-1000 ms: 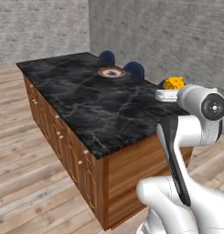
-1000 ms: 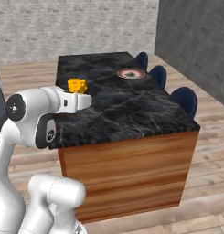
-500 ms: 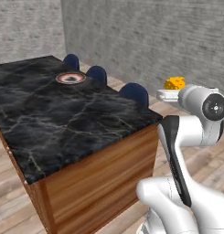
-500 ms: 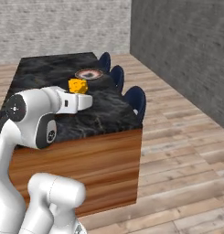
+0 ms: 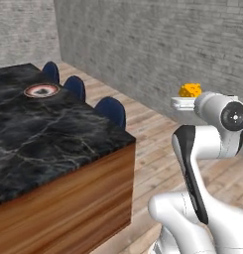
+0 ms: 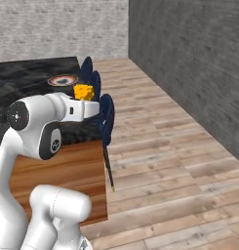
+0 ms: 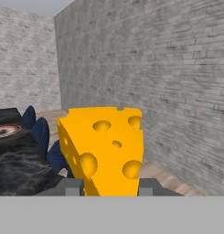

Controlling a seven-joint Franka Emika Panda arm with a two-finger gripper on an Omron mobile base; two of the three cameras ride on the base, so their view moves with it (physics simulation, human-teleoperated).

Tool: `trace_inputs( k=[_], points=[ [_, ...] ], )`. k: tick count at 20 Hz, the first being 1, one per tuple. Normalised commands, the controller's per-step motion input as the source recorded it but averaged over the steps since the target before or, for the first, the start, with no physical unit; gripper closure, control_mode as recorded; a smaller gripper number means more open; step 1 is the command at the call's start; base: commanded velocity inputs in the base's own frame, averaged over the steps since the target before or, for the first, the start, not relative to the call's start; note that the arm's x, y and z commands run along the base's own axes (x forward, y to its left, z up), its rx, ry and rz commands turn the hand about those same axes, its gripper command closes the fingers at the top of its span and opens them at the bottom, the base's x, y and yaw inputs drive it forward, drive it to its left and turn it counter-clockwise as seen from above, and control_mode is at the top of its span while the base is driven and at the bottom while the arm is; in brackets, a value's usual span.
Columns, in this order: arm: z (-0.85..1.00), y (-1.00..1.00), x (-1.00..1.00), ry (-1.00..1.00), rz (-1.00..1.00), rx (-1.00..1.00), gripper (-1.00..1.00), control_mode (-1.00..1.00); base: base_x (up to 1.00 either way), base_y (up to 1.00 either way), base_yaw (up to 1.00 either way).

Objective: Take the cheese, chicken drumstick, and bell pepper from the fridge and place them on the plate on the dining counter to create an appetizer plate.

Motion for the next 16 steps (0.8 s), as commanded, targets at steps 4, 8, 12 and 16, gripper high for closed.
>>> trace_inputs(
  k=[4, 8, 12, 16],
  points=[
    [0.00, 0.00, 0.00, 0.00, 0.00, 0.00, 1.00, 1.00, 0.08, -1.00, 0.08],
    [0.00, 0.00, 0.00, 0.00, 0.00, 0.00, 1.00, 1.00, 0.16, -1.00, 0.10],
    [0.00, 0.00, 0.00, 0.00, 0.00, 0.00, 1.00, 1.00, 0.60, -0.98, 0.10],
    [0.00, 0.00, 0.00, 0.00, 0.00, 0.00, 1.00, 1.00, 0.95, -0.61, 0.17]
  ],
)
